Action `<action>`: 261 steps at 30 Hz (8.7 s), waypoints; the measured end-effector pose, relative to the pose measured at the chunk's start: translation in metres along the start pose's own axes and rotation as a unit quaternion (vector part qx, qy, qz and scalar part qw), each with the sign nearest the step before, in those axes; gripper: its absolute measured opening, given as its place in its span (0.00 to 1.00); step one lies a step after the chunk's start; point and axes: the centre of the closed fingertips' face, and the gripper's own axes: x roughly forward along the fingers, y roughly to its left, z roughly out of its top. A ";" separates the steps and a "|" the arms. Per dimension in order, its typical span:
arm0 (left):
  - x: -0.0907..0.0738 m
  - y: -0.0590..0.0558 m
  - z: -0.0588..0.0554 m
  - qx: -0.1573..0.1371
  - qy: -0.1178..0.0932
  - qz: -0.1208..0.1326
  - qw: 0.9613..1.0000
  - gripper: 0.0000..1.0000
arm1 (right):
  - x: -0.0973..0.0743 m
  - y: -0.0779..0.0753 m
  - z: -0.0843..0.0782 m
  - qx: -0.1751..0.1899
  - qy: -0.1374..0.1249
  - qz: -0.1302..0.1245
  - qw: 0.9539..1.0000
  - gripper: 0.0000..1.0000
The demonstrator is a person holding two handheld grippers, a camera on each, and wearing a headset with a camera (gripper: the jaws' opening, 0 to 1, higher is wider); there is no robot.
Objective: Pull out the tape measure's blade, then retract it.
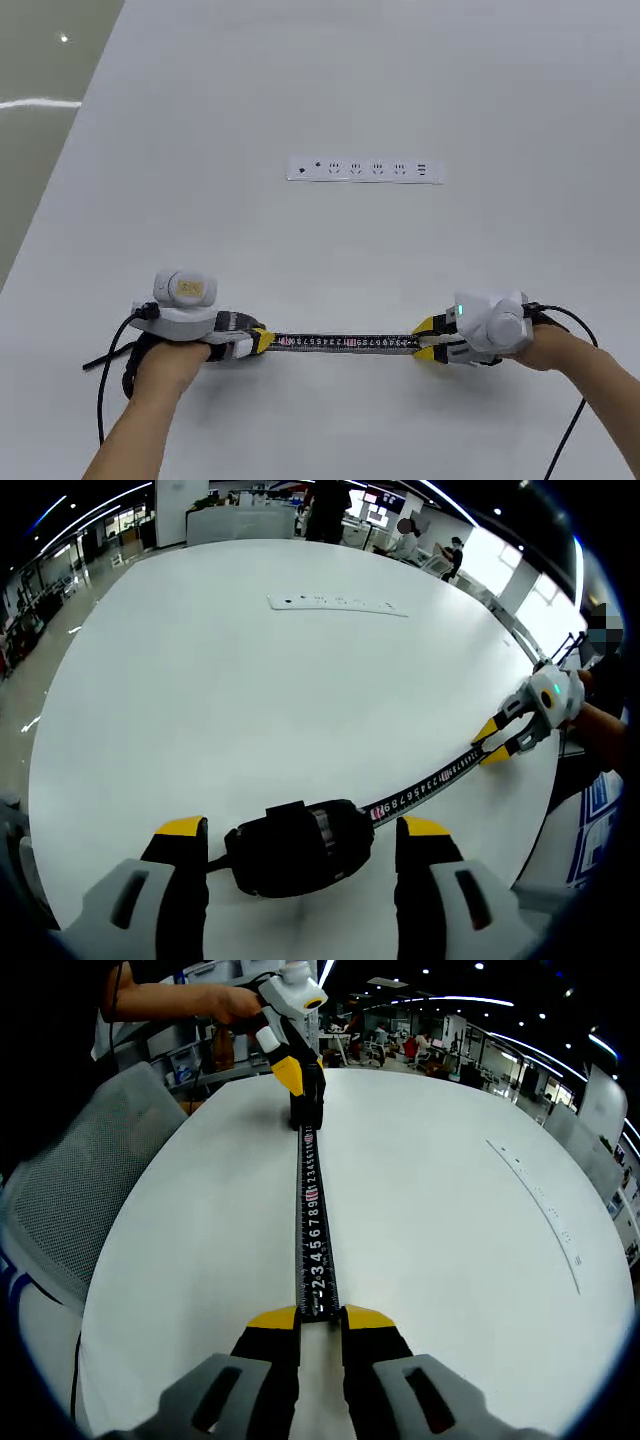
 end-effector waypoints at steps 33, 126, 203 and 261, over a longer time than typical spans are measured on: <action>0.017 0.007 -0.001 0.020 -0.008 0.071 0.997 0.64 | -0.002 -0.004 0.002 -0.025 0.006 -0.011 1.000 0.14; 0.022 0.008 -0.006 0.036 0.033 0.072 0.996 0.62 | 0.005 0.001 0.021 -0.042 -0.006 -0.007 0.999 0.14; 0.019 0.006 -0.007 0.040 0.034 0.063 0.997 0.63 | 0.035 0.005 0.054 -0.051 -0.015 0.003 0.999 0.14; 0.018 0.005 -0.008 0.052 0.041 0.060 0.996 0.64 | 0.059 0.009 0.075 -0.055 -0.025 0.010 0.998 0.14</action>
